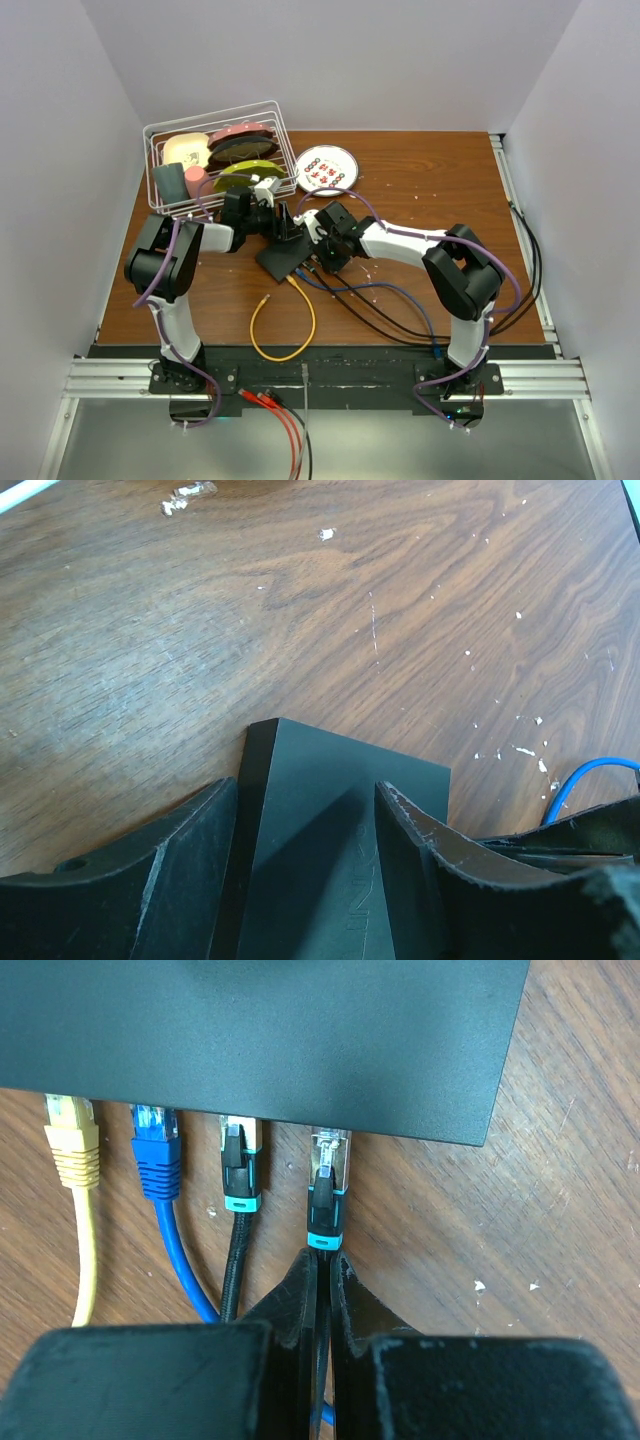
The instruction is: Insert the plug into the switch port
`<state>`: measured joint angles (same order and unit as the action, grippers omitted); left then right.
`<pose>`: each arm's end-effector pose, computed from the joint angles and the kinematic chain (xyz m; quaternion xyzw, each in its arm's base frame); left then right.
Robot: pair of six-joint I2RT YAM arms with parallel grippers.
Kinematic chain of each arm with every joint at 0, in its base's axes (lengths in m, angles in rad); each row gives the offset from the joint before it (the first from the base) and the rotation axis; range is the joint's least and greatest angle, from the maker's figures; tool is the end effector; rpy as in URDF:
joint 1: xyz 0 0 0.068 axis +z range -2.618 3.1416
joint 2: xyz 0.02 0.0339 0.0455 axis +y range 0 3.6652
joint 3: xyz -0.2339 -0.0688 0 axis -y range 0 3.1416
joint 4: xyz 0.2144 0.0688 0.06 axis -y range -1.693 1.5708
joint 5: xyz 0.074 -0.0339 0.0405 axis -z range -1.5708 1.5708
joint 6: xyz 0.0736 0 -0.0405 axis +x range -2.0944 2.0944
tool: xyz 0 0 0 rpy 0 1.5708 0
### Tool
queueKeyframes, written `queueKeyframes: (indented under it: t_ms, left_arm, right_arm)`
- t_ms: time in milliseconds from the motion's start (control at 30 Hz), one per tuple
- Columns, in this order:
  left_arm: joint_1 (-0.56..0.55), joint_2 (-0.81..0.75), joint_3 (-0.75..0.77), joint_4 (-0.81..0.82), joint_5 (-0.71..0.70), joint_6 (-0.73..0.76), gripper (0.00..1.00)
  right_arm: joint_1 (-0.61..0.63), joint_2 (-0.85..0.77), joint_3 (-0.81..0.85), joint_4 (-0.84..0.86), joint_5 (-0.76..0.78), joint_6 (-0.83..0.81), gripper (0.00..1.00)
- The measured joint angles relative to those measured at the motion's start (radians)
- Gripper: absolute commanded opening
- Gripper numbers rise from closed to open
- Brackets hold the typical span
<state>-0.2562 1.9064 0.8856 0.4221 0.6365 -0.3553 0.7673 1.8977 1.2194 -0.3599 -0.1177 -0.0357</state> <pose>0.3471 -0.1361 0.1079 0.1044 0.8460 -0.3974 0.3398 0.2635 0.2661 0.1205 -0.3906 0.8804 0.1470 0.2250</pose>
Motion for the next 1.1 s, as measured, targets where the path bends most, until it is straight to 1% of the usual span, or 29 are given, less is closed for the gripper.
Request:
queueKeyframes:
  t_ms: [633,1100]
  left_arm:
    - [0.001,0.008,0.006,0.011,0.011,0.004,0.66]
    - [0.001,0.012,0.018,-0.003,0.01,0.012,0.66]
  right_arm:
    - [-0.003,-0.022,-0.05,0.076,-0.032,-0.035,0.0]
    - [-0.003,-0.022,-0.052,0.085,-0.036,-0.037,0.0]
